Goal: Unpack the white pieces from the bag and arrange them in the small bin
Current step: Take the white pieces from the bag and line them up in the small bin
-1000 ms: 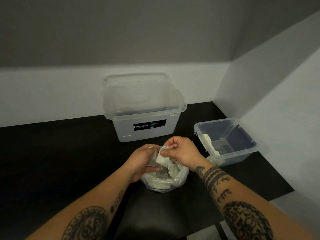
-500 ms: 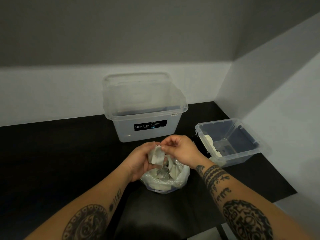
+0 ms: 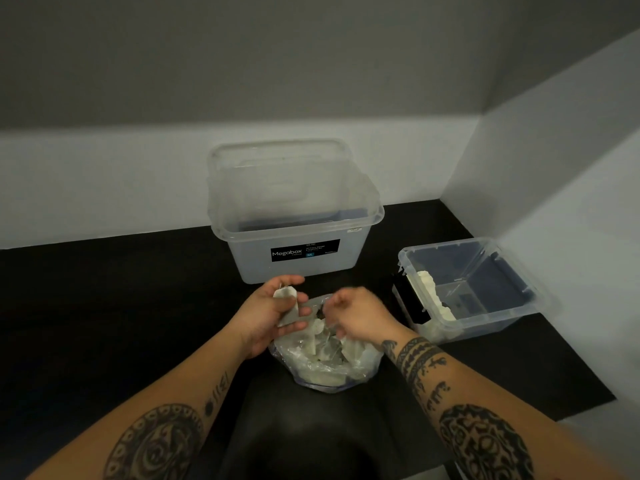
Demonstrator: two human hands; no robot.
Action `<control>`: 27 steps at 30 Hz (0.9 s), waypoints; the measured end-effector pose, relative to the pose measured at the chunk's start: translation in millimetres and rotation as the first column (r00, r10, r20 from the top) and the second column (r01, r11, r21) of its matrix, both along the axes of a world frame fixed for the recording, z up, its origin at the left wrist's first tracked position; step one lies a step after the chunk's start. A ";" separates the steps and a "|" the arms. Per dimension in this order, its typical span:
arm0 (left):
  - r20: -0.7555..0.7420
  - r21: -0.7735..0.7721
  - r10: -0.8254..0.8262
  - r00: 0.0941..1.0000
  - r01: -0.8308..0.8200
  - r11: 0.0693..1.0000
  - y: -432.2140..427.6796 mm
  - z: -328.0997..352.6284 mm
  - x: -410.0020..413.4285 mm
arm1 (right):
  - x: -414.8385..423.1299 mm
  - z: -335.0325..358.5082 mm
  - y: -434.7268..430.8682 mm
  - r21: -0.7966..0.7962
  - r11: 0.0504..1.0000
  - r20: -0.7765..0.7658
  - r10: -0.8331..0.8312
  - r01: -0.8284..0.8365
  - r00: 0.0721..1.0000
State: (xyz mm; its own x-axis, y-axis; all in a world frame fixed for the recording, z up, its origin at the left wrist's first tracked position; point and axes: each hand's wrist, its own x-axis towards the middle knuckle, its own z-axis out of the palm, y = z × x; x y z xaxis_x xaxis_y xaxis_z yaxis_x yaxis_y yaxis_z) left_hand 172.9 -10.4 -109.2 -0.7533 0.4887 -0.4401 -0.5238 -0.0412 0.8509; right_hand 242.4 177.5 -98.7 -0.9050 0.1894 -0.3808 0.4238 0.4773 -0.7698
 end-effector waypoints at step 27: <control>-0.137 -0.238 0.020 0.990 -0.052 0.970 -11.4 -11.2 23.2 | 3.6 -66.6 -62.8 0.127 0.989 0.217 -0.107 0.081 0.970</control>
State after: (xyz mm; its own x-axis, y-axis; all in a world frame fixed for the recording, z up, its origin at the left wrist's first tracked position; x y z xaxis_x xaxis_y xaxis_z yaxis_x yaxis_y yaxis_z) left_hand 196.1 -21.8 -120.4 -0.8280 0.3525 -0.4361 -0.4074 0.1561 0.8998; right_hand 245.9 114.7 -165.3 -0.7761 0.3245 -0.5408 0.6253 0.5079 -0.5925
